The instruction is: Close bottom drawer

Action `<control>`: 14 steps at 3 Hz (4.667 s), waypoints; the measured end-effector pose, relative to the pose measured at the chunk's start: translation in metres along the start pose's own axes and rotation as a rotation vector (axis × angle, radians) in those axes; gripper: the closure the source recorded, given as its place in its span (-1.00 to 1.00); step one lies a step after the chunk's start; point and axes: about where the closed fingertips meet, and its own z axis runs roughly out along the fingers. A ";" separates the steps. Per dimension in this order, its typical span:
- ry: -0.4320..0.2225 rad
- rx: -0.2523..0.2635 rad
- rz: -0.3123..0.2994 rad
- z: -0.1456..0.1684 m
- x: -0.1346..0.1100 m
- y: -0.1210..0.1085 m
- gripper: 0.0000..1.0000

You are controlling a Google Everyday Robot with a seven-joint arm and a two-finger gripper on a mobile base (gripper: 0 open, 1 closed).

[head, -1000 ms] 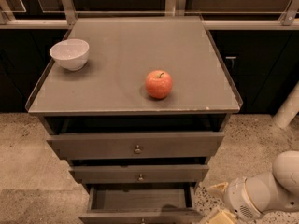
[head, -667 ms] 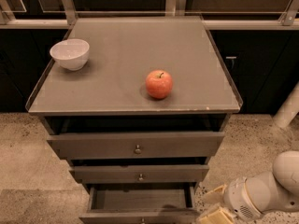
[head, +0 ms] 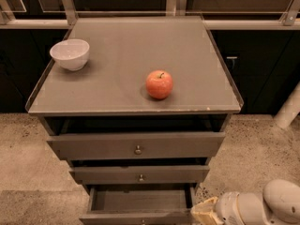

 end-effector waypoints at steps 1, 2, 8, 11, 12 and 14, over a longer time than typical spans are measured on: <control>-0.075 0.037 0.066 0.051 0.015 -0.052 1.00; -0.106 0.014 0.146 0.107 0.034 -0.095 1.00; -0.046 -0.082 0.501 0.240 0.146 -0.145 1.00; -0.076 -0.018 0.598 0.257 0.166 -0.175 1.00; -0.073 -0.001 0.607 0.257 0.167 -0.177 1.00; -0.124 0.123 0.577 0.249 0.148 -0.201 1.00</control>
Offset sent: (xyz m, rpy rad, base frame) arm 0.0812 0.0423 -0.2684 0.2529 0.2213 -0.2155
